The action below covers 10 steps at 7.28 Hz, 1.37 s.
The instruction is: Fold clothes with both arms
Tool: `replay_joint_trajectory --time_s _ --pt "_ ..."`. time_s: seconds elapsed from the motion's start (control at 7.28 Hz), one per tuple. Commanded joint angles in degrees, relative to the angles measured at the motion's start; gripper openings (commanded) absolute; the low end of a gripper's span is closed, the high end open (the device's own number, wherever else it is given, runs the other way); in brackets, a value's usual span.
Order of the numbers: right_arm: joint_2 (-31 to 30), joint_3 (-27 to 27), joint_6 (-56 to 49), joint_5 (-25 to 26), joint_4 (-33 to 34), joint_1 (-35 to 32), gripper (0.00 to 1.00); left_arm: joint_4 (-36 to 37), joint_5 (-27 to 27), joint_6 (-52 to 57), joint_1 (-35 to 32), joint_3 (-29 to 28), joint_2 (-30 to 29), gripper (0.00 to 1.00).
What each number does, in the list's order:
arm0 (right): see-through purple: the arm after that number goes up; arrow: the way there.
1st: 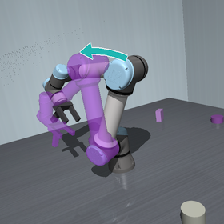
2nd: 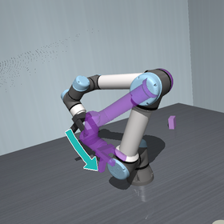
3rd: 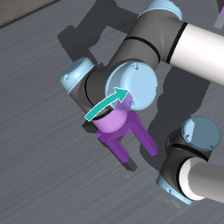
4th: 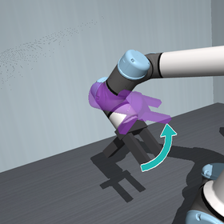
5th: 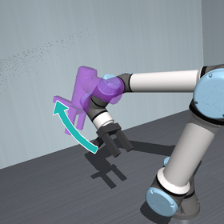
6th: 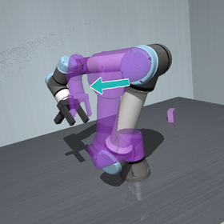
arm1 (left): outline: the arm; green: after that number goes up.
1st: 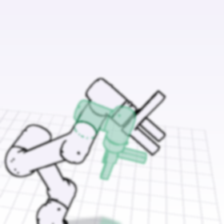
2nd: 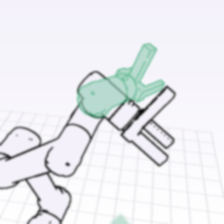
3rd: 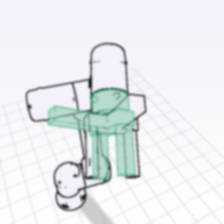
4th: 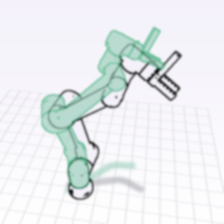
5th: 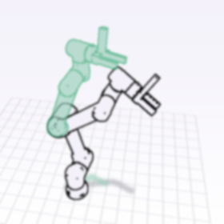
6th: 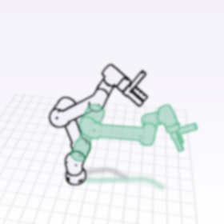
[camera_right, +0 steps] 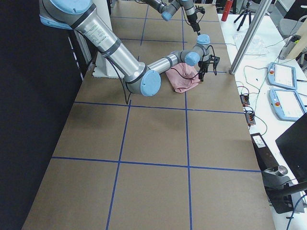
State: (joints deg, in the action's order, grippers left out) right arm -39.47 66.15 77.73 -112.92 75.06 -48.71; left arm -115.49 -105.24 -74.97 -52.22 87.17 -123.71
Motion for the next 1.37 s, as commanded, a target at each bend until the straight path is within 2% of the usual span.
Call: replay_joint_trajectory --time_s 0.0,0.14,0.27,0.41,0.55,0.69,0.82,1.24 --pt "0.01 7.56 -8.95 -2.04 11.38 1.51 1.00 0.61 -2.93 0.80 -0.69 3.17 1.45 1.00" --pt "0.01 9.16 -12.39 -1.43 12.73 2.82 1.00 0.53 -3.47 0.71 -0.78 4.14 2.24 1.00" --pt "-0.25 9.17 -16.08 1.53 13.00 5.27 1.00 0.53 -3.48 0.71 -0.78 4.85 2.77 1.00" --pt "0.18 9.17 -23.60 5.74 16.57 7.73 1.00 0.61 -3.48 0.53 -0.78 5.11 2.77 1.00" --pt "1.23 9.35 -29.33 7.26 20.87 8.36 1.00 0.53 -3.48 0.44 -0.78 5.20 2.95 1.00" --pt "1.15 9.18 -30.00 8.06 21.18 10.11 1.00 0.44 -3.48 0.36 -0.69 5.29 3.12 1.00" --pt "1.24 8.57 -30.44 10.94 21.18 11.69 1.00 0.44 -3.48 0.44 -0.78 5.29 3.13 1.00" --pt "1.24 6.55 -32.02 13.94 20.92 12.59 1.00 0.44 -3.57 0.36 -0.78 5.20 3.30 1.00"
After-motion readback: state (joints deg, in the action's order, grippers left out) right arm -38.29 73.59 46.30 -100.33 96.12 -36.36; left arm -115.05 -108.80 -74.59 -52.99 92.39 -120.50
